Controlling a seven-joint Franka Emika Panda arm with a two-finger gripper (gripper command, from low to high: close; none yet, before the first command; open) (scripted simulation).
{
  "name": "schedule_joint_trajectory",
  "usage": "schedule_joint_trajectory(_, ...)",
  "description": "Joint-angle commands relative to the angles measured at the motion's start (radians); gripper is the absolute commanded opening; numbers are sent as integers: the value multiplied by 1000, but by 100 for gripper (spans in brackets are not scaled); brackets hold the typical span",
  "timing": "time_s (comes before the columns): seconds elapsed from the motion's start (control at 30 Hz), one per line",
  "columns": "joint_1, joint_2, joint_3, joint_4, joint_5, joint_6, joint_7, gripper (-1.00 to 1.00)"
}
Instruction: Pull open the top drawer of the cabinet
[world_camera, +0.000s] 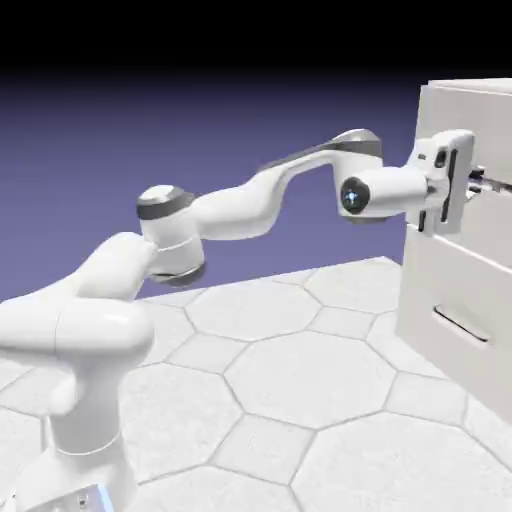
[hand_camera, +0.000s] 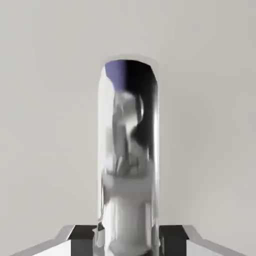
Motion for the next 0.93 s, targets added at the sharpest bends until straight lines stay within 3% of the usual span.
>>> schedule_joint_trajectory(0.0, 23, 1, -5, -37, 4, -12, -8, -100)
schedule_joint_trajectory(0.7, 564, 69, -173, -767, -122, -207, -72, -100)
schedule_joint_trajectory(0.73, 564, 69, -173, -767, -122, -207, -72, 100)
schedule_joint_trajectory(0.9, 695, 109, -232, -909, -189, -217, -65, 100)
